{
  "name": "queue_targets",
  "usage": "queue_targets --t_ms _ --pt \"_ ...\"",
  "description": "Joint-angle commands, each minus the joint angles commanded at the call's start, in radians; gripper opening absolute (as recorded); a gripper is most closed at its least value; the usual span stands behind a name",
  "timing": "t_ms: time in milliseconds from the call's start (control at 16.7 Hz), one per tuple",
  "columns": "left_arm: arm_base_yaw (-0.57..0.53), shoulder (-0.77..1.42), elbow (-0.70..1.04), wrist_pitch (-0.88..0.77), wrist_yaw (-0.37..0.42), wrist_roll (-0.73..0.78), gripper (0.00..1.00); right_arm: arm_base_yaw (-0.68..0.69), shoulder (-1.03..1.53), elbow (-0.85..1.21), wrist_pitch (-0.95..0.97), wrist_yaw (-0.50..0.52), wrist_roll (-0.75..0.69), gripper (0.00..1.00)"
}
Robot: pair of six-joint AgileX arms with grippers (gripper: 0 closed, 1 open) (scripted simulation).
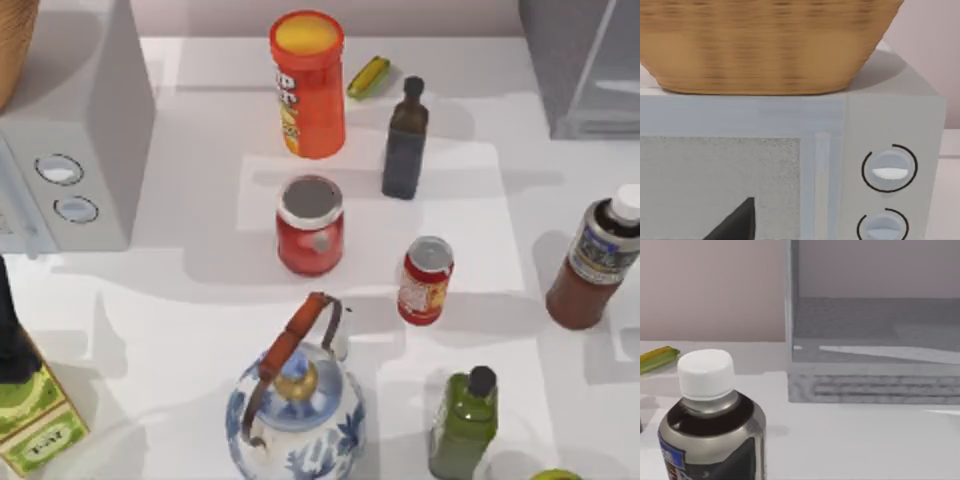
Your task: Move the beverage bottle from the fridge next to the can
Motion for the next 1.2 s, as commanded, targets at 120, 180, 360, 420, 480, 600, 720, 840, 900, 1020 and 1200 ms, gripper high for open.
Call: queue_targets --t_ms 120,180,360,420,480,600,720,840,900,1020,1200 --pt "0.0 0.0 0.0 0.0 0.0 0.0 1.0 -0.02 -0.076 0.017 -0.063 -0.008 -0.003 1.0" --pt "0.0 0.0 0.0 0.0 0.0 0.0 1.0 -0.026 -0.099 0.025 -0.08 -0.01 -0.004 1.0" --pt "0.0 0.0 0.0 0.0 0.0 0.0 1.0 -0.03 -0.114 0.03 -0.091 -0.01 -0.006 1.0" --pt "0.0 0.0 0.0 0.0 0.0 0.0 1.0 -0.03 -0.114 0.03 -0.091 -0.01 -0.006 1.0" --pt "0.0 0.0 0.0 0.0 0.0 0.0 1.0 -0.03 -0.114 0.03 -0.091 -0.01 -0.006 1.0" --pt "0.0 0.0 0.0 0.0 0.0 0.0 1.0 -0.027 -0.112 0.029 -0.09 -0.009 -0.005 1.0" --pt "0.0 0.0 0.0 0.0 0.0 0.0 1.0 -0.029 -0.138 0.051 -0.123 -0.008 -0.006 1.0" --pt "0.0 0.0 0.0 0.0 0.0 0.0 1.0 -0.031 -0.191 0.094 -0.197 -0.006 -0.007 1.0" --pt "0.0 0.0 0.0 0.0 0.0 0.0 1.0 -0.032 -0.225 0.122 -0.25 -0.006 -0.007 1.0" --pt "0.0 0.0 0.0 0.0 0.0 0.0 1.0 -0.032 -0.302 0.186 -0.387 -0.006 -0.008 1.0" --pt "0.0 0.0 0.0 0.0 0.0 0.0 1.0 -0.032 -0.437 0.295 -0.644 -0.008 -0.01 1.0"
